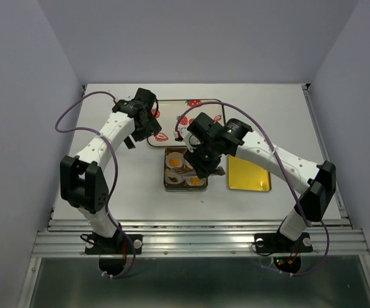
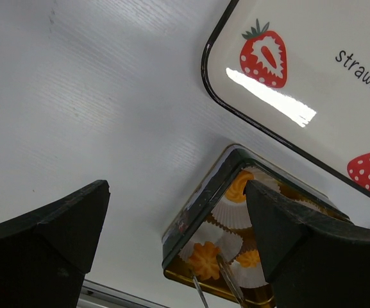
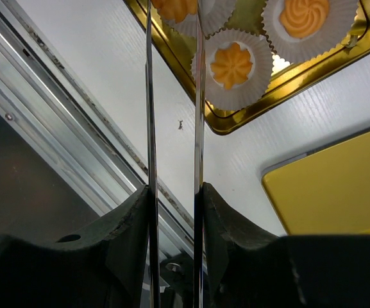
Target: Pack the cookies
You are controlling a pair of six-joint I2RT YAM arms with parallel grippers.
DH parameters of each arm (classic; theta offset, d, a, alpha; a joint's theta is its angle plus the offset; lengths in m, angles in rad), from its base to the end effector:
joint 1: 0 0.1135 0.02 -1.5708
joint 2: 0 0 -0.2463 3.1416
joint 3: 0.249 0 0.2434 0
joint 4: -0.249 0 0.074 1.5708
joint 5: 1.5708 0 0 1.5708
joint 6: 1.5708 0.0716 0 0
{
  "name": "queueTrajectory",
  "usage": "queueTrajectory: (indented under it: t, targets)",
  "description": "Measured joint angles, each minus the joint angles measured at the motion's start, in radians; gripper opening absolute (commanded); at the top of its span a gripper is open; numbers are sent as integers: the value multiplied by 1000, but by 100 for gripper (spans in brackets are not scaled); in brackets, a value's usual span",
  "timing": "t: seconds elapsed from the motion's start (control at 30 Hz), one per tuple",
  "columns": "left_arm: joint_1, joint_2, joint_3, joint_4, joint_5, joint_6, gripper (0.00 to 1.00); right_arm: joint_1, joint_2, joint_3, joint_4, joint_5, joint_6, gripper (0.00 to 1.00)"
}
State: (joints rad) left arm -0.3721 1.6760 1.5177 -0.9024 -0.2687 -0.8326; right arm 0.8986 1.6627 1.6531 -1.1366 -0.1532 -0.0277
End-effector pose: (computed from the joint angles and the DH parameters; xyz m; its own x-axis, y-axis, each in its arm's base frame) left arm 0.3405 -0.1125 0.2557 -0.7171 -0.4857 -0.4999 -0.4467 0.8708 -0.2053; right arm 0.2024 0.2718 0.2846 -0.5447 -0.7284 -0.4156 -0.8278 0.5463 0.1276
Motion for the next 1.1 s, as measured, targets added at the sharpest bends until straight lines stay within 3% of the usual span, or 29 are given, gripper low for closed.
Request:
queueTrajectory:
  t: [1.1]
  targets:
    - [-2,-16,-13,9,0,16,99,19,48,0,2,48,9,38]
